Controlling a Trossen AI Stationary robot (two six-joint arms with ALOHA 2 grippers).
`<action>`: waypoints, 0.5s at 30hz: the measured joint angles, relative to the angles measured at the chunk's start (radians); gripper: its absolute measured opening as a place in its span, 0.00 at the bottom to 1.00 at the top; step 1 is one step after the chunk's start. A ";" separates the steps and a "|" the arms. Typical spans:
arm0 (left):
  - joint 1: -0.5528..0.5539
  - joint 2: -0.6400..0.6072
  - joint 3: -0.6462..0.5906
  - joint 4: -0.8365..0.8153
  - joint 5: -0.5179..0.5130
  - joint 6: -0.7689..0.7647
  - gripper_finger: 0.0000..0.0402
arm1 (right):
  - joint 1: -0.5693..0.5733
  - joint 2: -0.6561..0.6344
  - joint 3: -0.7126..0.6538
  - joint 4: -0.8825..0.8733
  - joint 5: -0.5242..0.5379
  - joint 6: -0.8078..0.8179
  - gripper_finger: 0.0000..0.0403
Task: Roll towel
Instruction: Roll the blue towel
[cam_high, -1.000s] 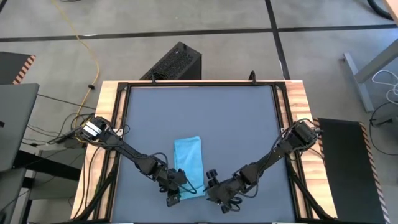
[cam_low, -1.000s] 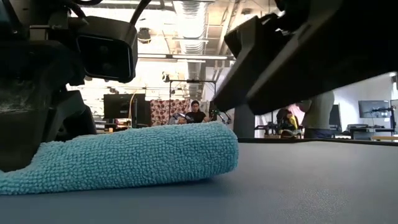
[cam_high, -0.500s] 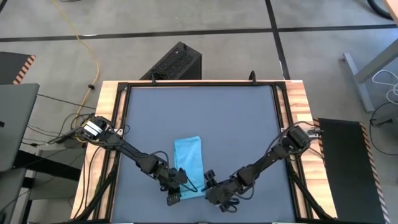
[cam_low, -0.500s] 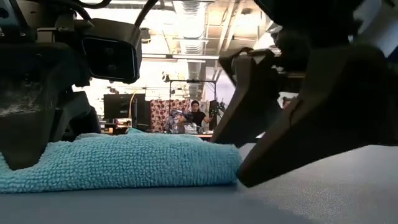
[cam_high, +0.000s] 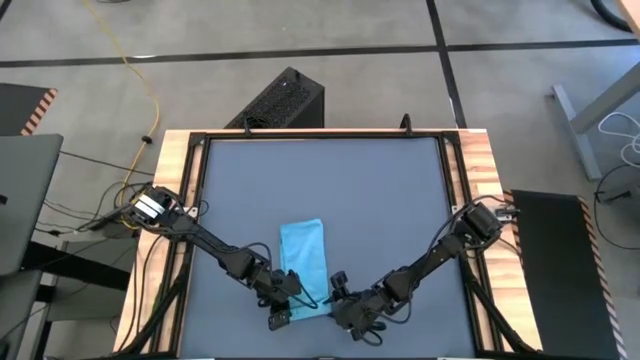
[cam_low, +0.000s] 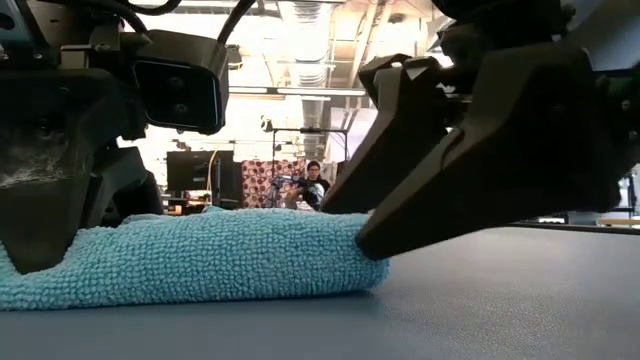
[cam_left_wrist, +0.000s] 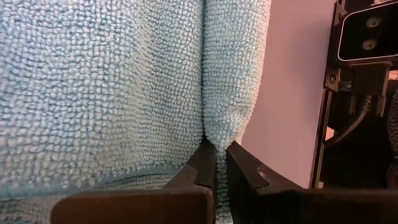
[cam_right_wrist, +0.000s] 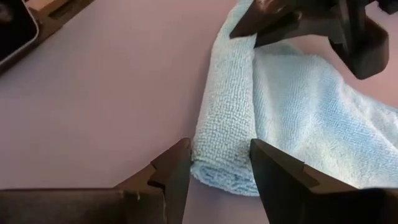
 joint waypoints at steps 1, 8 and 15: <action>0.001 0.000 0.000 0.000 0.000 0.002 0.00 | 0.000 0.000 0.000 0.003 -0.001 0.000 0.48; 0.010 0.002 0.000 0.014 0.000 0.011 0.00 | -0.002 0.036 0.002 0.007 -0.022 0.056 0.44; 0.010 0.002 0.000 0.025 0.001 0.015 0.00 | 0.004 0.063 0.003 0.036 -0.015 0.198 0.25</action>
